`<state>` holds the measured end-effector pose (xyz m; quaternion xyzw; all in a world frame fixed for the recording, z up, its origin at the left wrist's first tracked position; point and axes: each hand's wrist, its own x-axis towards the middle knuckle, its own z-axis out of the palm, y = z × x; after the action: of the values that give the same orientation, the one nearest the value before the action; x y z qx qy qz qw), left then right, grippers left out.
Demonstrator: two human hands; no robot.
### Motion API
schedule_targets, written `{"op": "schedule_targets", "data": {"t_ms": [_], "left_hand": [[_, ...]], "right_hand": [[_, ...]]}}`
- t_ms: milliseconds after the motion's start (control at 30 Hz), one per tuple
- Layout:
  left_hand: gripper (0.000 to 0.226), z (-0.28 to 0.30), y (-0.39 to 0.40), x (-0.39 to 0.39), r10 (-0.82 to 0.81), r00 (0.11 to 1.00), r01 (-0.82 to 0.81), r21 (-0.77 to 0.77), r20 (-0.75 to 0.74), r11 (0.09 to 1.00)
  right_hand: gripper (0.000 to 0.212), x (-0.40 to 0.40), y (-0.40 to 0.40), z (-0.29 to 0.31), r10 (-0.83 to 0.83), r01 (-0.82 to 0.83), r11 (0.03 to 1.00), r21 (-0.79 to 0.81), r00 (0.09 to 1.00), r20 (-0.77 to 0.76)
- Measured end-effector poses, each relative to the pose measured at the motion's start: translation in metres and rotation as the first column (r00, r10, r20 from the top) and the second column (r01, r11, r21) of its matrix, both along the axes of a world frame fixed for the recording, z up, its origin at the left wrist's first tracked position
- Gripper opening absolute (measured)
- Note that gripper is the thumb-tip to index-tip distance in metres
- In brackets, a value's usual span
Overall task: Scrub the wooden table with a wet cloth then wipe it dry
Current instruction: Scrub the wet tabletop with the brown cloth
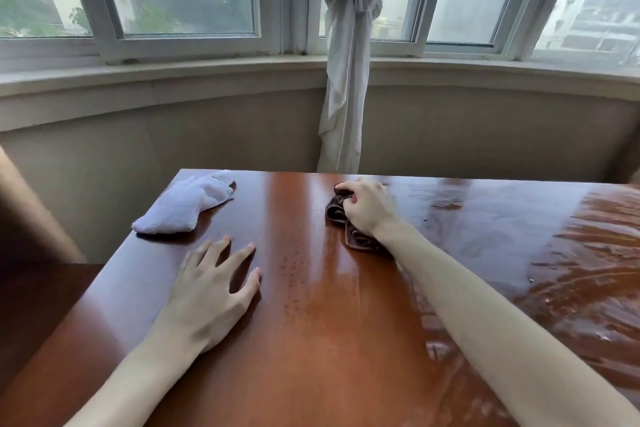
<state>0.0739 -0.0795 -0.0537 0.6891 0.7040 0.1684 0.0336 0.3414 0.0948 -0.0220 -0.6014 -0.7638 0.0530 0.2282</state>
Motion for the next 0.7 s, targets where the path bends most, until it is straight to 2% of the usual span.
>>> {"op": "schedule_targets", "data": {"t_ms": [167,300,433,567,700], "left_hand": [[0.075,-0.002,0.003,0.001,0.032,0.999,-0.032,0.009,0.041,0.999],[0.074,-0.002,0.004,0.001,0.046,0.998,-0.046,-0.005,0.044,0.999],[0.076,0.001,0.005,0.003,0.055,0.998,-0.053,-0.052,0.03,0.997],[0.052,0.011,0.0,0.007,0.036,0.999,-0.038,-0.085,-0.024,0.996],[0.055,0.012,-0.003,0.004,0.01,0.998,-0.017,-0.111,-0.063,0.994]], "right_hand": [[0.042,-0.004,0.083,0.003,-0.099,0.098,0.995,0.032,0.995,0.016],[0.04,-0.004,0.084,0.001,-0.088,0.088,0.996,0.015,0.996,0.012],[0.04,-0.002,0.022,0.0,-0.013,0.013,1.0,0.018,1.0,-0.006],[0.043,0.007,-0.076,-0.003,0.079,-0.079,0.997,0.018,0.997,0.014],[0.043,0.018,-0.166,-0.005,0.14,-0.14,0.99,0.029,0.99,0.019]]}}
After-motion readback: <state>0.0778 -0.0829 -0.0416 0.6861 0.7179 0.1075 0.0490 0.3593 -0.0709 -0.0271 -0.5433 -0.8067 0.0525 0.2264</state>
